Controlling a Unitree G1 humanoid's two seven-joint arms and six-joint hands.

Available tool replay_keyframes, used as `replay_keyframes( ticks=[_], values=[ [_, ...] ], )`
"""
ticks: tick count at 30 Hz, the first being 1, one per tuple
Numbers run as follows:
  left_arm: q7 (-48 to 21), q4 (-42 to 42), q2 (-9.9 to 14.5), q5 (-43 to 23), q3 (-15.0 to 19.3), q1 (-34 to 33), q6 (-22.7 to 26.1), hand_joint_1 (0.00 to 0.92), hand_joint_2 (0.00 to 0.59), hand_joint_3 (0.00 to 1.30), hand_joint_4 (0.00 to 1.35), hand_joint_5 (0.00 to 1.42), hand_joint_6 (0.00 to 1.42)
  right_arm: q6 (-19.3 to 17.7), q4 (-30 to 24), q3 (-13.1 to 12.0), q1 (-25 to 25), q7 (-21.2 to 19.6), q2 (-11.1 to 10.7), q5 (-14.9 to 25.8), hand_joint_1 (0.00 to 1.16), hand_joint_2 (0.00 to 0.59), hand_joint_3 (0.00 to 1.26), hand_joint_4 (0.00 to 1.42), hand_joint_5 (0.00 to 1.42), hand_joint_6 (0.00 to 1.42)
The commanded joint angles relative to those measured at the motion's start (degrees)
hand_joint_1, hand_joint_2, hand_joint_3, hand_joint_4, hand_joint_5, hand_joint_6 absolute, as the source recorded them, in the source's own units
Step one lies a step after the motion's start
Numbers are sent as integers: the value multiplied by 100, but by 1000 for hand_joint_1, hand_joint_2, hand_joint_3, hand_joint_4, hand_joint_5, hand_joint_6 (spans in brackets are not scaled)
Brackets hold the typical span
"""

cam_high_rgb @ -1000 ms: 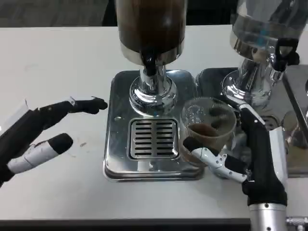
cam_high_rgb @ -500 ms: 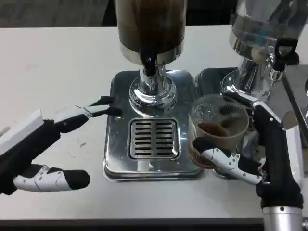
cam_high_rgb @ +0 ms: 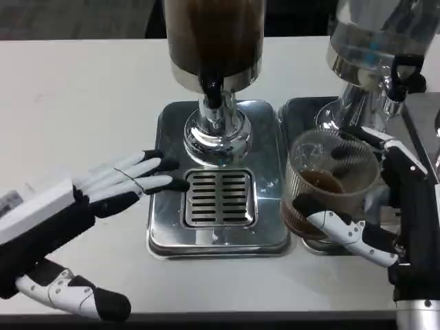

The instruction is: Grasp the cup under the faucet to collect the drink, then remove the cup.

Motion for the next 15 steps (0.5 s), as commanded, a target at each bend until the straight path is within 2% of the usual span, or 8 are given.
replay_keyframes(
  ticks=[1,8,15],
  values=[
    [30,-191,289,60,-170,82,-286,0,21,159,0,0,51,-49,-343,-82,62,43,31,88,979,109,731,894,1051,1419],
    [54,-326,510,91,-321,109,-611,0,24,149,0,0,45,-29,-695,-163,259,270,-24,155,979,107,736,902,1056,1420],
    [85,-430,687,-14,-373,152,-707,0,25,140,0,0,43,2,-1065,-223,536,455,-22,216,979,106,747,911,1065,1420]
  ],
)
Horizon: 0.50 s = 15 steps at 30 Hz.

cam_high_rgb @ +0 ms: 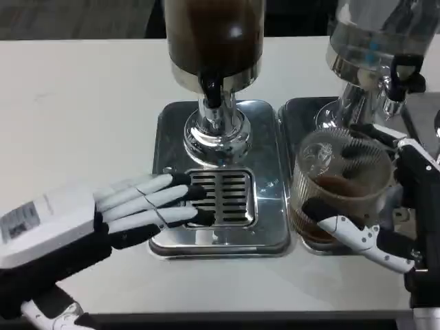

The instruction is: Grasp the cup under the faucet to collect the drink, then remove the cup.

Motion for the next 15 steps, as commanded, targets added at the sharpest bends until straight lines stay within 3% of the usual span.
replay_keyframes(
  ticks=[1,15],
  values=[
    [93,-117,295,-28,-55,67,-126,0,26,139,0,0,43,-58,-358,-52,131,78,18,152,979,106,747,912,1066,1420],
    [334,-252,428,-99,112,309,-178,0,25,66,0,0,42,-38,-655,-132,408,317,23,273,982,101,749,923,1068,1420]
  ],
)
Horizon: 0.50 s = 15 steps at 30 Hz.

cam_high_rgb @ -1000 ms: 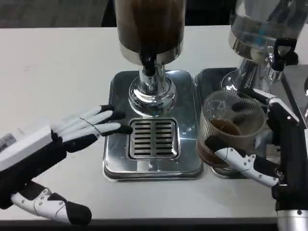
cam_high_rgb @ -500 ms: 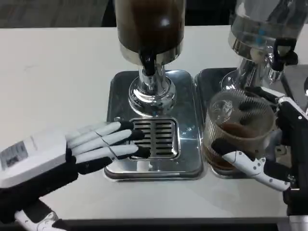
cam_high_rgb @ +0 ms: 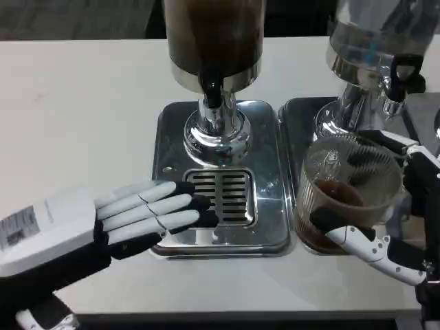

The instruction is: Grasp the cup under the faucet to collect the drink, then remove the cup.

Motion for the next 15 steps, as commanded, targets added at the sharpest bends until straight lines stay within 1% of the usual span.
replay_keyframes(
  ticks=[1,15],
  values=[
    [178,-58,195,-58,159,137,-96,0,25,64,0,0,42,-59,-287,-46,30,31,25,116,982,102,749,923,1068,1420],
    [254,-51,211,-47,162,170,-72,0,25,63,0,0,42,-78,-374,-78,149,55,84,108,984,99,760,924,1068,1424]
  ],
)
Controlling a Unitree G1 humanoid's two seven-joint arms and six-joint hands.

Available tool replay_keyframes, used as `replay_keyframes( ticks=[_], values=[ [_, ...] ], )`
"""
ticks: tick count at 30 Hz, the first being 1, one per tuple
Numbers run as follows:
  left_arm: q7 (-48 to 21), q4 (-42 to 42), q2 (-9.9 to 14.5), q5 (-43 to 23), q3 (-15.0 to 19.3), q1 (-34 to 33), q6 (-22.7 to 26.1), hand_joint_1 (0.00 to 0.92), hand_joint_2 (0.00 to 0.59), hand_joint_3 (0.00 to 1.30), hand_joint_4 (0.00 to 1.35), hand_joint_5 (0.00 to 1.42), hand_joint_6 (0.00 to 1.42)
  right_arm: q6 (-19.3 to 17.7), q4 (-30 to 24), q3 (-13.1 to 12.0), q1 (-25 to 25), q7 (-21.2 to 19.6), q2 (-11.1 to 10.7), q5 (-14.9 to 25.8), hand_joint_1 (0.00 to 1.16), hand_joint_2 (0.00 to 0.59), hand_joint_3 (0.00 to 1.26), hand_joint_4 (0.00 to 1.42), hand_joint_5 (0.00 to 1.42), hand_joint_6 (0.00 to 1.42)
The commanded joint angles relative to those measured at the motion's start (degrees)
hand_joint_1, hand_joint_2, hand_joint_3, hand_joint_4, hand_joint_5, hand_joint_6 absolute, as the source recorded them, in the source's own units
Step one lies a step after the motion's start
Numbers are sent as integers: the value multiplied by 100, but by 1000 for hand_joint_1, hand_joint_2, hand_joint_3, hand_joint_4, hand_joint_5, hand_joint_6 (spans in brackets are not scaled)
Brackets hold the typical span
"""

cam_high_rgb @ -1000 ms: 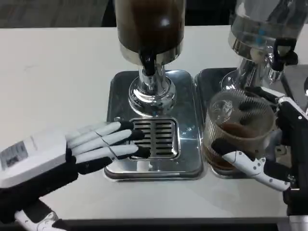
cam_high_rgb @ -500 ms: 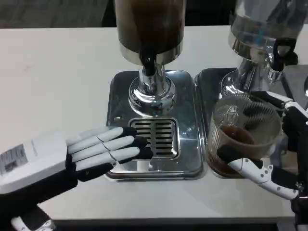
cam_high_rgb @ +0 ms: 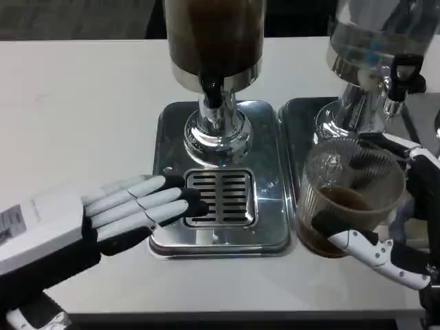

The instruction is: Grasp the cup under the faucet to collect the drink, then remove the cup.

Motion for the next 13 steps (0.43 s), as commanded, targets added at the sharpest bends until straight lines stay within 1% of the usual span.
replay_keyframes(
  ticks=[1,13],
  values=[
    [101,-28,157,-47,6,29,-60,0,26,63,0,0,42,-79,-223,-45,12,-36,55,100,984,99,762,924,1068,1424],
    [183,-51,147,-59,6,45,-33,0,28,64,0,0,42,-42,-359,-112,82,40,51,136,985,97,773,935,1080,1418]
  ],
)
